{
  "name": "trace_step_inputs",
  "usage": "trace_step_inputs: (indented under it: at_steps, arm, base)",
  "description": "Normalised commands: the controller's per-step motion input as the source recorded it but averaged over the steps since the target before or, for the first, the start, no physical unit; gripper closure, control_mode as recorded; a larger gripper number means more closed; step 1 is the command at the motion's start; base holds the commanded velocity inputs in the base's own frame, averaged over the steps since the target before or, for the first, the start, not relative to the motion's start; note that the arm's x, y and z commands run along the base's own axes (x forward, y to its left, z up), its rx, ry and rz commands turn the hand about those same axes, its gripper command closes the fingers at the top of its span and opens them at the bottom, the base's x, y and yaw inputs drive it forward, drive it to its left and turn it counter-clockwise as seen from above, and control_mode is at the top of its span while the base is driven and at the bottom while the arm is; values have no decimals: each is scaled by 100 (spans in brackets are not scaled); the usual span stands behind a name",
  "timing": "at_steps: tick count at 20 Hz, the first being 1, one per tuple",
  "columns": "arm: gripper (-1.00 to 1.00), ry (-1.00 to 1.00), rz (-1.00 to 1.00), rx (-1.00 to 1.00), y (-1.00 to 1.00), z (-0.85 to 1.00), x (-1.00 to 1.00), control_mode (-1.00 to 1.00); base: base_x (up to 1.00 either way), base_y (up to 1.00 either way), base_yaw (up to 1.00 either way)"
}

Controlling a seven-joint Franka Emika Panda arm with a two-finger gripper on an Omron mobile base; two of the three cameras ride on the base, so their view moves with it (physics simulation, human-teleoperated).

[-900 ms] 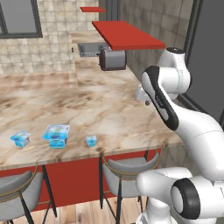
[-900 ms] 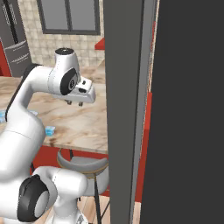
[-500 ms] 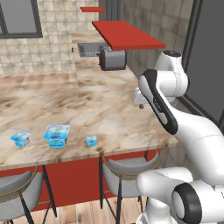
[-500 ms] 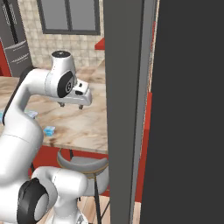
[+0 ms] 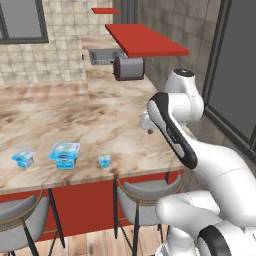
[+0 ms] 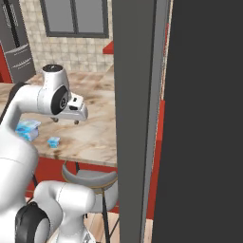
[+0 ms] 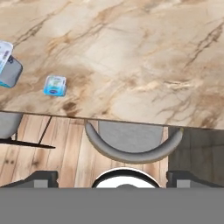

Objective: Stack the yogurt containers by placing the smaller containers on top of the larger containers.

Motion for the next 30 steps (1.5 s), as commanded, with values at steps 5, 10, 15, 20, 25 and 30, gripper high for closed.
trace_step_inputs:
  at_steps: [5, 10, 15, 20, 25, 30]
  arm:
    - [-100, 0, 5, -5, 50, -4, -8, -100]
    - [-100, -4, 6, -16, 3, 0, -53, -100]
    - [-100, 0, 10, -24, 7, 0, -53, -100]
    - [-100, -1, 20, -28, 13, 0, -50, -100]
    - [-100, -5, 20, -16, 32, 6, -34, -100]
    - [-100, -16, 21, -2, 32, 30, -20, -100]
  base:
    - [0, 0, 0]
    - [0, 0, 0]
    - [0, 0, 0]
    - [0, 0, 0]
    - [0, 0, 0]
    - [0, 0, 0]
